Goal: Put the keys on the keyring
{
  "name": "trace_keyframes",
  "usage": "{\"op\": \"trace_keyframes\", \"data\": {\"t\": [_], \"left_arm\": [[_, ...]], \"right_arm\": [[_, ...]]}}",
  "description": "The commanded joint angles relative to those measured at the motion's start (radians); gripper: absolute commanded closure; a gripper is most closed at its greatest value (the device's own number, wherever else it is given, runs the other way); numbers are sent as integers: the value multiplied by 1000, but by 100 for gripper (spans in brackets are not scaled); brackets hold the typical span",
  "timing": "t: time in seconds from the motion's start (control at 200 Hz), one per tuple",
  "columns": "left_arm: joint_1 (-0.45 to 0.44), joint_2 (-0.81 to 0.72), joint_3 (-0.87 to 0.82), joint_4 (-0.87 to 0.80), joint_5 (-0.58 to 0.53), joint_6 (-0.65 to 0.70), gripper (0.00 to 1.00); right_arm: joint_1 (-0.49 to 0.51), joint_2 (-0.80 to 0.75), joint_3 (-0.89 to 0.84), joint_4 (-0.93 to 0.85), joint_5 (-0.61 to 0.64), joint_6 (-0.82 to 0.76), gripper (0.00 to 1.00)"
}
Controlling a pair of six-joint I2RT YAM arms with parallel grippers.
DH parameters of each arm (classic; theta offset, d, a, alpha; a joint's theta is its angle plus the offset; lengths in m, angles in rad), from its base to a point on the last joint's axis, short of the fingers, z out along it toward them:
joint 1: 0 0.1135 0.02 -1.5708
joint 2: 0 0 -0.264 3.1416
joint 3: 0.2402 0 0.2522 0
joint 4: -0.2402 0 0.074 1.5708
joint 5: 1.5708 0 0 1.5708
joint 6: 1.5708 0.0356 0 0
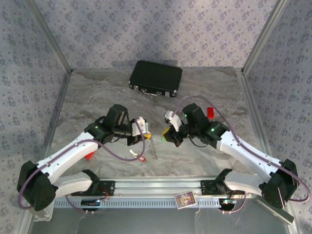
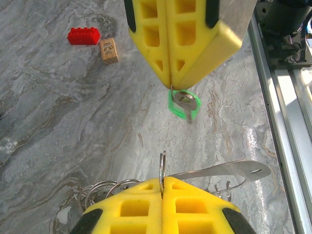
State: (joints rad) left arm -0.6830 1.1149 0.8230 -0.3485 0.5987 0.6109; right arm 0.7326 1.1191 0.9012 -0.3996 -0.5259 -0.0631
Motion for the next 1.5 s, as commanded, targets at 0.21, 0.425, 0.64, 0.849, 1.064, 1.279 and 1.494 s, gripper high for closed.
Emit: {"op": "trace_keyframes", "data": {"t": [0.21,0.425,0.64,0.849,1.064,1.279,1.494], "left_arm": [[-16,-10,29,-5,50,6,100],[-18,-18,22,2,33,10,100],[-20,-20,20,6,33,14,100],[-21,-26,11,13,37,23,100],[-27,-40,-6,22,25,47,100],[-60,-61,-31,36,-42,99,100],[-69,-88,-53,83,-64,90,100]], "right_arm": [[9,58,105,-32,-123,-94,100],[28,116,155,-67,-152,-121,100],[39,148,171,-65,-123,-121,100],[38,174,186,-91,-70,-115,100],[21,188,198,-117,-30,-85,100],[13,209,207,-138,-46,-66,100],[9,232,208,-134,-92,-70,100]]}}
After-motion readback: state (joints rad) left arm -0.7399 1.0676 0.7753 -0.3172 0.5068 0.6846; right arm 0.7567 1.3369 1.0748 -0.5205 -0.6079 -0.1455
